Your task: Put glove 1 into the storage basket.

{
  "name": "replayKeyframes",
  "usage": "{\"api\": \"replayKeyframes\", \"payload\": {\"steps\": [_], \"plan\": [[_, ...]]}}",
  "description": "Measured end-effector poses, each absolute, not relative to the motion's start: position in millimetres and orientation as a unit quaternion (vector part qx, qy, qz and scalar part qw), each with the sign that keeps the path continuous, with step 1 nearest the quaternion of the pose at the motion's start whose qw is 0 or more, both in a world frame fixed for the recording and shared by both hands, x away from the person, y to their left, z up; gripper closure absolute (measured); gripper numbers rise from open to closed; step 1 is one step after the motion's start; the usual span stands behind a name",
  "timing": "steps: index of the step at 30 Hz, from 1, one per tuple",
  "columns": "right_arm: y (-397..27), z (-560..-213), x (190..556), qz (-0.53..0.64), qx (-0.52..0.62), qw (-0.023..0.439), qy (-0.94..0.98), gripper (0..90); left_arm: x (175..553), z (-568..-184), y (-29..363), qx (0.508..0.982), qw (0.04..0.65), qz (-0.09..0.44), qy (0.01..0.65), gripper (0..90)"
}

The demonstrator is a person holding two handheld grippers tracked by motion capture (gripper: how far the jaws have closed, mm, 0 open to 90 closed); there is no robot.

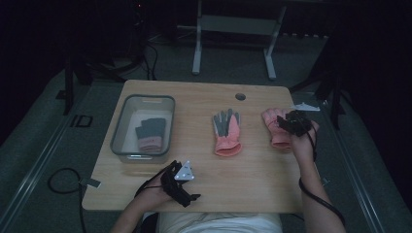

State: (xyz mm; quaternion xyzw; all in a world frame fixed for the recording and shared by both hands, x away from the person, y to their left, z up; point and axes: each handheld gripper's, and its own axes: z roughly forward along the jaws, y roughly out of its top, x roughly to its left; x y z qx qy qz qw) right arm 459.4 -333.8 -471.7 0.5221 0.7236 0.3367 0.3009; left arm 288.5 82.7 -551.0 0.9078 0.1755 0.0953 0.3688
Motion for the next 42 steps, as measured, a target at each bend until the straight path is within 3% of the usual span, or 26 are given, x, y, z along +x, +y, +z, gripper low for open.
{"api": "replayKeyframes", "payload": {"steps": [4, 12, 15, 20, 23, 34, 42], "plan": [[-353.2, -491.1, 468.5, 0.313, 0.526, 0.281, 0.739, 53.6, 289.4, -550.4, 82.6, 0.909, 0.366, 0.097, 0.175, 1.0], [-353.1, -519.9, 485.2, 0.294, 0.527, 0.268, 0.751, 49.4, 290.2, -551.2, 81.0, 0.907, 0.369, 0.094, 0.182, 1.0], [-351.7, -525.7, 487.3, 0.293, 0.531, 0.270, 0.748, 55.2, 290.4, -551.1, 81.5, 0.906, 0.371, 0.092, 0.183, 1.0], [-352.9, -527.9, 487.1, 0.300, 0.555, 0.262, 0.731, 79.8, 290.9, -551.6, 82.2, 0.906, 0.371, 0.091, 0.183, 1.0], [-346.7, -519.6, 482.2, 0.283, 0.554, 0.276, 0.733, 86.6, 290.7, -551.2, 82.6, 0.906, 0.372, 0.091, 0.182, 1.1], [-311.7, -479.6, 446.4, 0.333, 0.553, 0.265, 0.716, 87.9, 289.6, -550.0, 83.1, 0.905, 0.374, 0.093, 0.182, 1.1], [-280.8, -484.8, 425.4, 0.333, 0.552, 0.262, 0.718, 87.9, 288.8, -549.6, 81.6, 0.904, 0.376, 0.093, 0.177, 1.1]]}}
